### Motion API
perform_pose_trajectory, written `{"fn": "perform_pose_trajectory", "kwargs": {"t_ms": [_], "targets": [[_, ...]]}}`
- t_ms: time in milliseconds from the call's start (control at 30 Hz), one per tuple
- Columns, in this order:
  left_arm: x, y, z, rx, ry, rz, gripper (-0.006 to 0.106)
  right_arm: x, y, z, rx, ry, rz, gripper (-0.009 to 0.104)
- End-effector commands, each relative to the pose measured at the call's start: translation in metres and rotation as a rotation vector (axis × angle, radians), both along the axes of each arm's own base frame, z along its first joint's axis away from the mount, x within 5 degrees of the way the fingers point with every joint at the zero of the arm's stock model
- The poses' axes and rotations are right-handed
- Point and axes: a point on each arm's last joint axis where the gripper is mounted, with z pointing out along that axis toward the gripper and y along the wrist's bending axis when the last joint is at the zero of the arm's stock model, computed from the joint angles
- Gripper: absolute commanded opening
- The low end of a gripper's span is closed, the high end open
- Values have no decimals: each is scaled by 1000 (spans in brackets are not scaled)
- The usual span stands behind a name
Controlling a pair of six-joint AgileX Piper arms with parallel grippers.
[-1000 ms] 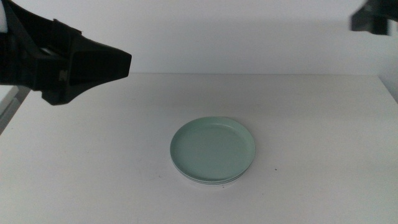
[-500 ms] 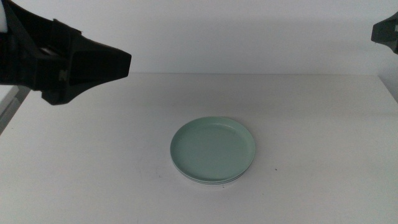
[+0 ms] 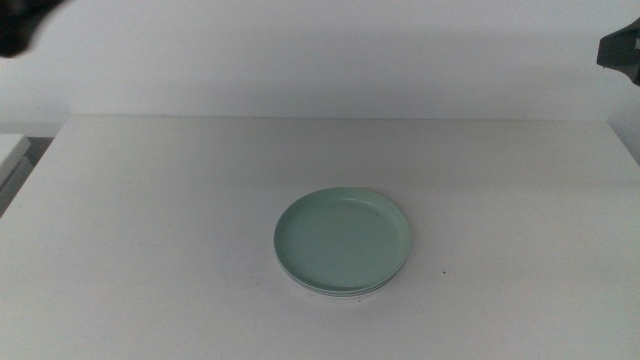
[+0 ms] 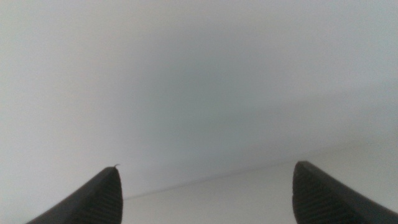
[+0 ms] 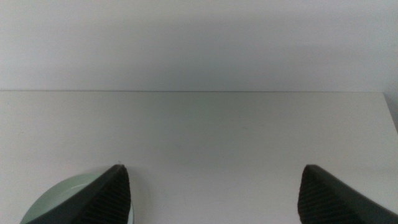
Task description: Stack the three bowls on top of each other.
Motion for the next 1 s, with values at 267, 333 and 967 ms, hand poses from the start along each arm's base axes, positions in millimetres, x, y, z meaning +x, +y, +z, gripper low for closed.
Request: {"fn": "perform_pose_trajectory", "kwargs": {"t_ms": [267, 333, 967], "targets": [[-23, 29, -5, 48, -72, 211, 94, 0, -2, 1, -4, -14, -8, 93], [-22, 29, -4, 46, -79, 211, 94, 0, -2, 1, -4, -14, -8, 93], [-29, 30, -40, -119, -165, 211, 94, -24, -4, -13, 78, -186, -8, 93]]}}
